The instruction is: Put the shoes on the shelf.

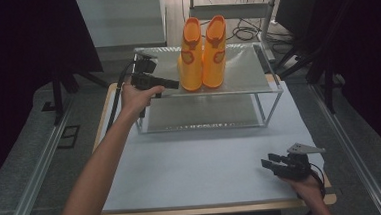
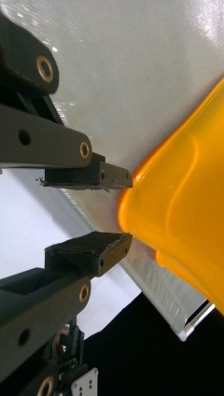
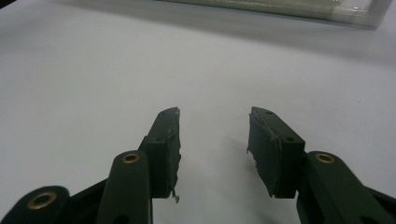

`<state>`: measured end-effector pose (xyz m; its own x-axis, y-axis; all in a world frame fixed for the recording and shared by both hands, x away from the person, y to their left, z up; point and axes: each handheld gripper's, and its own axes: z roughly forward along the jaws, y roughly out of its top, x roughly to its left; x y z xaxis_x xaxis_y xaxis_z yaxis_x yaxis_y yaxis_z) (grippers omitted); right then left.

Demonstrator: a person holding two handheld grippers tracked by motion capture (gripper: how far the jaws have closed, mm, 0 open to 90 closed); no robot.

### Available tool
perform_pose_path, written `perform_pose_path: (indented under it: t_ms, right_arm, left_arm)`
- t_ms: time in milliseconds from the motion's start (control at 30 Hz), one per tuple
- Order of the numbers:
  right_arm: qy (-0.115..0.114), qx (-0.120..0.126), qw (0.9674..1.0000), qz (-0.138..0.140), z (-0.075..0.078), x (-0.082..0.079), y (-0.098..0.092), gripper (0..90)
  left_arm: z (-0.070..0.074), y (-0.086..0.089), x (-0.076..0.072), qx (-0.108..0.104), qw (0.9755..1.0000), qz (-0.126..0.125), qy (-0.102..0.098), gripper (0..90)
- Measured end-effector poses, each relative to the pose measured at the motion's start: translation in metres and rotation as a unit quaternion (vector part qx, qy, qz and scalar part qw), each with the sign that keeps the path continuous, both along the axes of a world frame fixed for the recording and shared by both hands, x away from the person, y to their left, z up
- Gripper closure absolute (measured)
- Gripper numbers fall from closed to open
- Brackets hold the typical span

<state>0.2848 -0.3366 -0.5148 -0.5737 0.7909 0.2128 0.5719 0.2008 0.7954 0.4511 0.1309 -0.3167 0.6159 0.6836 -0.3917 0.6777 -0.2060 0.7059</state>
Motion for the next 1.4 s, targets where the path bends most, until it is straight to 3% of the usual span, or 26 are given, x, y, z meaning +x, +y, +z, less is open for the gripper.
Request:
perform_pose_path:
  t_ms: [567,1000,1167,1400]
  right_arm:
    - [0.004,-0.001,1.0000,0.001,0.000,0.000,0.003,53.1]
    - [0.004,-0.002,1.0000,0.003,-0.001,0.000,0.005,53.1]
    - [0.006,-0.005,1.0000,0.006,-0.001,0.001,0.008,53.1]
    - [0.002,-0.004,1.0000,0.004,0.000,0.001,0.009,52.9]
  left_arm:
    - [-0.013,0.028,-0.051,-0.020,0.9986,-0.035,-0.033,62.0]
    - [-0.047,0.059,-0.093,-0.028,0.9983,-0.040,-0.033,58.0]
    - [-0.056,0.066,-0.100,-0.025,0.9987,-0.035,-0.028,56.9]
    - [-0.055,0.066,-0.103,-0.021,0.9986,-0.035,-0.034,54.6]
